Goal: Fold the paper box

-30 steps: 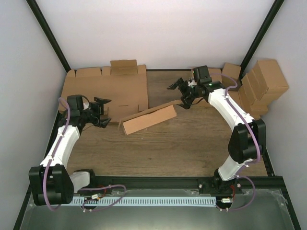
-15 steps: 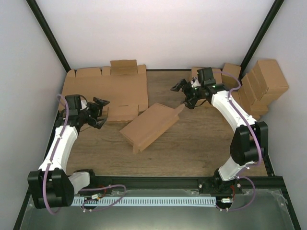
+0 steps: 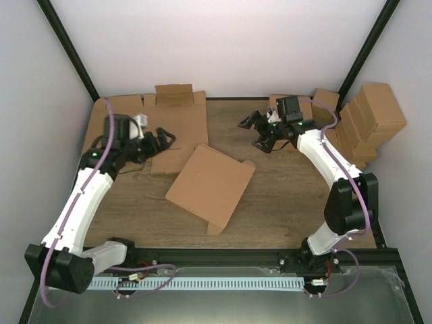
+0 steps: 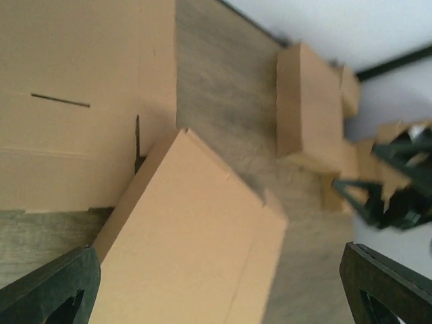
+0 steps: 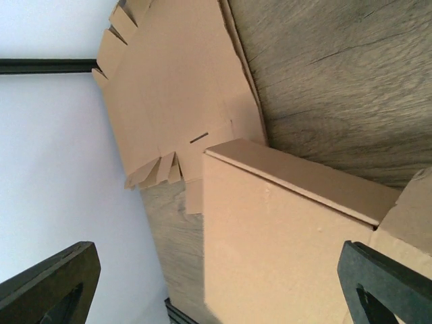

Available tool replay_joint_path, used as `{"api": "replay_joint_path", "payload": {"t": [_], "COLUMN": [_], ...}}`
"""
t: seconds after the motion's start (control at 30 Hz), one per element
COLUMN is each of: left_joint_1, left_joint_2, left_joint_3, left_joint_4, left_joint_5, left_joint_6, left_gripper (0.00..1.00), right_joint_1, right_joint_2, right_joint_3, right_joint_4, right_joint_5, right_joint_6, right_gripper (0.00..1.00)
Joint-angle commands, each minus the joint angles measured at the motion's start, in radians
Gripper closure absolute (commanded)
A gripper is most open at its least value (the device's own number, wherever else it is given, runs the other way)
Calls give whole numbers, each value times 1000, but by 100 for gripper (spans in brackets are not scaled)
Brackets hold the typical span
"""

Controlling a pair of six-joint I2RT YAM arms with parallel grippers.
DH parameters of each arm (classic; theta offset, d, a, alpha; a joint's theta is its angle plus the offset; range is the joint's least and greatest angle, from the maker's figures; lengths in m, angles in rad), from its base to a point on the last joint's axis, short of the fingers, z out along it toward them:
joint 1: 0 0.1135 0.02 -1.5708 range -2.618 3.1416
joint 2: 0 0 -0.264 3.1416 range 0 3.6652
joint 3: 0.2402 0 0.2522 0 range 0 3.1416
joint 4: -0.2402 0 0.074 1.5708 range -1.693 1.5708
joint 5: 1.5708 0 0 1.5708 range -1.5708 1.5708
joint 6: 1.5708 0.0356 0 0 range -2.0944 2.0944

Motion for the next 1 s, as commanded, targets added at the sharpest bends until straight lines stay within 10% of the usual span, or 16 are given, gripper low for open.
{"api": "replay_joint_path", "payload": {"t": [0.0,0.2,0.37,0.6,0.97], "left_joint_1": [-196,-401,-407,-316,-225], "left_joint_2": [-16,0,59,154,276], "left_joint_3": [-17,-61,-97,-173,-236], "left_joint_4": [-74,-92,-74,67,240], "left_joint_5": [-224,-411,-466,-304,-141], "left_joint_6": [163,234,245,214,238], "left_gripper": [0,0,0,31,46], "right_joint_1": [4,0,-2,10,128], "right_joint_2": [-45,-147,-305,-488,-462], "right_joint_3": [-39,-203,-490,-807,-1042], "right_joint_4": [15,49,192,376,764], "right_joint_5": [39,155,-33,-165,-208], "right_joint_6": [-103,-376,-401,-322,-157], "right_gripper": [0,0,0,1,10]}}
